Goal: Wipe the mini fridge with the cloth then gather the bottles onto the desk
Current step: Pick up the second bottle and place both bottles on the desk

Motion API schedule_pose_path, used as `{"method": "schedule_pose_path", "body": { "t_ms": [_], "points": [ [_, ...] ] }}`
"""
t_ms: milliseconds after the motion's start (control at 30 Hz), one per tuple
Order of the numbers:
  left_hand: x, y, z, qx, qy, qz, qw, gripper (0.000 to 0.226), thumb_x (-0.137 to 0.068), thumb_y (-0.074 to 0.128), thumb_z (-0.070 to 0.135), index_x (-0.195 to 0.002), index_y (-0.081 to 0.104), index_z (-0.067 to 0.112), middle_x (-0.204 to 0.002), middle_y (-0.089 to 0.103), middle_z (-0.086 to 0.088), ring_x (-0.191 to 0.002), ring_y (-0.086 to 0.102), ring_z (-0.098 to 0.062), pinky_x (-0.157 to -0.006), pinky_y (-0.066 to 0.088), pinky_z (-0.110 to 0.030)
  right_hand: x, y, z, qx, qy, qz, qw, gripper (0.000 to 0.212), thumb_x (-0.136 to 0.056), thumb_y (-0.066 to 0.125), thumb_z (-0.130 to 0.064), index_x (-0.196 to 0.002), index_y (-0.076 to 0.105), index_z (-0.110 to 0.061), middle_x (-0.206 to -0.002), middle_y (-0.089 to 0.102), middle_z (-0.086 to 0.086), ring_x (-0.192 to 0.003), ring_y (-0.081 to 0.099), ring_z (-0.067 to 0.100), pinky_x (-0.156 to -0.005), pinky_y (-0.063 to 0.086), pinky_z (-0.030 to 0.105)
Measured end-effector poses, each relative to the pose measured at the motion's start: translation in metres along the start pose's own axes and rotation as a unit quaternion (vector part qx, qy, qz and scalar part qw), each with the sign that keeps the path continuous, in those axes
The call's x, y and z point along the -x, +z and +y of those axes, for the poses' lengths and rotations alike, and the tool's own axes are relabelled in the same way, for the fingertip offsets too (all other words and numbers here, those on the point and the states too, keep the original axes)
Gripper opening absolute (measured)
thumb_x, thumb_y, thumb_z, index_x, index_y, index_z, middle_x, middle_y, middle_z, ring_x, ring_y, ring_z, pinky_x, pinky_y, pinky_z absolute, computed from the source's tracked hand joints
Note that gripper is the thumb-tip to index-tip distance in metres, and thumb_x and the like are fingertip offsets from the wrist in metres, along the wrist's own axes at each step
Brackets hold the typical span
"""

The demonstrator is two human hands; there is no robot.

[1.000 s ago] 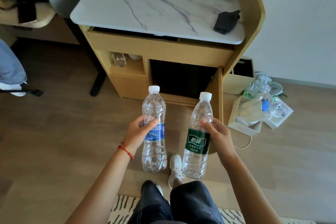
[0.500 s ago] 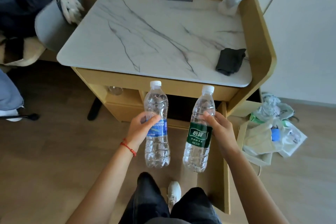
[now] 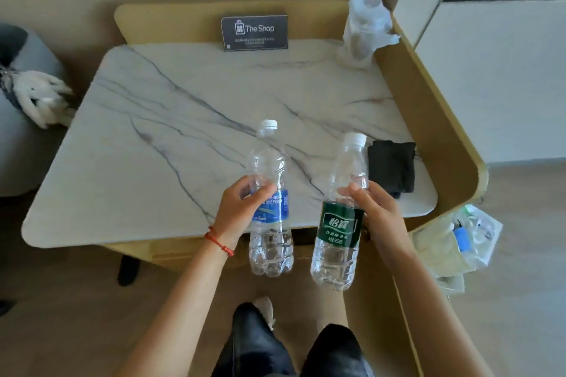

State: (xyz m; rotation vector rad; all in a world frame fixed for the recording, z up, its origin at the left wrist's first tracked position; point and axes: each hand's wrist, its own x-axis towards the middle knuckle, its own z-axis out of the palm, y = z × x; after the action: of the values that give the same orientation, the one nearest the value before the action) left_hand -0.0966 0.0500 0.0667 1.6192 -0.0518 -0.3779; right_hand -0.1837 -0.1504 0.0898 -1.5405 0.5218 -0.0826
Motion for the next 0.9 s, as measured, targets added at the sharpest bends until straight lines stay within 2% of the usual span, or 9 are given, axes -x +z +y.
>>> {"method": "schedule_pose_path", "body": {
  "t_ms": [67, 133, 233, 333, 500, 600, 700, 800, 900],
  "points": [
    [-0.027, -0.005, 0.011, -0.016, 0.01, -0.017, 1.0, 0.002, -0.083, 0.063, 0.018, -0.083, 0.062, 0.016, -0.079, 0.065, 0.0, -0.064, 0.063, 0.003, -0.059, 0.049, -0.015, -0.016, 0.006, -0.012, 0.002, -0.012, 0.022, 1.0, 0.046, -0.075, 0.055, -0.044, -0.107, 0.062, -0.013, -0.094, 0.07, -0.004, -0.079, 0.068, 0.002, -0.07, 0.049, 0.02],
    [-0.051, -0.006, 0.02, -0.014, 0.013, -0.037, 0.999, 0.013, -0.076, 0.071, 0.028, -0.081, 0.064, 0.019, -0.073, 0.066, 0.006, -0.065, 0.063, 0.002, -0.061, 0.049, -0.018, -0.03, 0.006, -0.021, -0.007, -0.018, 0.048, 0.999, 0.042, -0.076, 0.057, -0.041, -0.105, 0.063, -0.011, -0.092, 0.07, -0.002, -0.08, 0.068, 0.004, -0.075, 0.05, 0.024],
    [-0.083, 0.002, 0.035, -0.014, 0.022, -0.044, 0.999, 0.035, -0.054, 0.07, 0.046, -0.076, 0.064, 0.02, -0.069, 0.066, 0.012, -0.065, 0.061, 0.002, -0.06, 0.048, -0.014, -0.051, 0.002, -0.033, -0.012, -0.026, 0.086, 0.996, 0.036, -0.081, 0.059, -0.037, -0.105, 0.063, -0.011, -0.092, 0.071, -0.001, -0.081, 0.068, 0.008, -0.074, 0.05, 0.026],
    [-0.11, 0.016, 0.048, 0.0, 0.036, -0.055, 0.998, 0.039, -0.05, 0.066, 0.05, -0.077, 0.065, 0.022, -0.072, 0.066, 0.011, -0.069, 0.061, 0.0, -0.062, 0.048, -0.015, -0.073, -0.006, -0.048, -0.017, -0.039, 0.108, 0.993, 0.028, -0.084, 0.06, -0.031, -0.102, 0.063, -0.01, -0.087, 0.071, -0.001, -0.078, 0.069, 0.011, -0.07, 0.051, 0.026],
    [-0.158, 0.052, 0.069, 0.003, 0.076, -0.061, 0.995, 0.045, -0.049, 0.065, 0.049, -0.078, 0.06, 0.015, -0.077, 0.06, -0.001, -0.069, 0.059, -0.004, -0.062, 0.046, -0.019, -0.108, -0.03, -0.071, -0.027, -0.098, 0.128, 0.987, 0.023, -0.087, 0.058, -0.02, -0.108, 0.06, -0.011, -0.093, 0.07, 0.002, -0.078, 0.069, 0.007, -0.062, 0.052, 0.014],
    [-0.183, 0.075, 0.078, -0.002, 0.106, -0.053, 0.993, 0.051, -0.051, 0.067, 0.046, -0.083, 0.06, 0.007, -0.082, 0.061, -0.003, -0.075, 0.059, -0.009, -0.067, 0.047, -0.027, -0.129, -0.044, -0.08, -0.029, -0.125, 0.151, 0.98, 0.029, -0.085, 0.06, -0.017, -0.113, 0.058, -0.008, -0.097, 0.069, 0.001, -0.082, 0.069, 0.006, -0.065, 0.052, 0.013],
    [-0.203, 0.094, 0.085, -0.006, 0.128, -0.077, 0.989, 0.043, -0.052, 0.071, 0.042, -0.086, 0.061, 0.018, -0.08, 0.066, 0.006, -0.075, 0.063, -0.002, -0.065, 0.05, -0.018, -0.149, -0.054, -0.084, -0.024, -0.141, 0.176, 0.974, 0.04, -0.082, 0.063, -0.018, -0.12, 0.055, -0.009, -0.103, 0.069, 0.001, -0.09, 0.068, 0.011, -0.075, 0.055, 0.021],
    [-0.221, 0.109, 0.089, -0.001, 0.14, -0.103, 0.985, 0.048, -0.052, 0.073, 0.039, -0.095, 0.059, 0.021, -0.086, 0.068, 0.011, -0.079, 0.065, 0.0, -0.065, 0.049, -0.013, -0.166, -0.062, -0.084, -0.013, -0.149, 0.205, 0.967, 0.042, -0.08, 0.067, -0.017, -0.121, 0.054, -0.013, -0.106, 0.068, 0.001, -0.095, 0.066, 0.012, -0.084, 0.054, 0.03],
    [-0.24, 0.122, 0.091, -0.006, 0.152, -0.115, 0.982, 0.054, -0.052, 0.073, 0.041, -0.101, 0.059, 0.023, -0.094, 0.065, 0.009, -0.083, 0.064, 0.002, -0.066, 0.048, -0.011, -0.181, -0.067, -0.081, 0.011, -0.15, 0.244, 0.958, 0.054, -0.073, 0.072, -0.031, -0.122, 0.052, -0.023, -0.112, 0.065, 0.001, -0.103, 0.063, 0.014, -0.092, 0.051, 0.043]
  ]
}}
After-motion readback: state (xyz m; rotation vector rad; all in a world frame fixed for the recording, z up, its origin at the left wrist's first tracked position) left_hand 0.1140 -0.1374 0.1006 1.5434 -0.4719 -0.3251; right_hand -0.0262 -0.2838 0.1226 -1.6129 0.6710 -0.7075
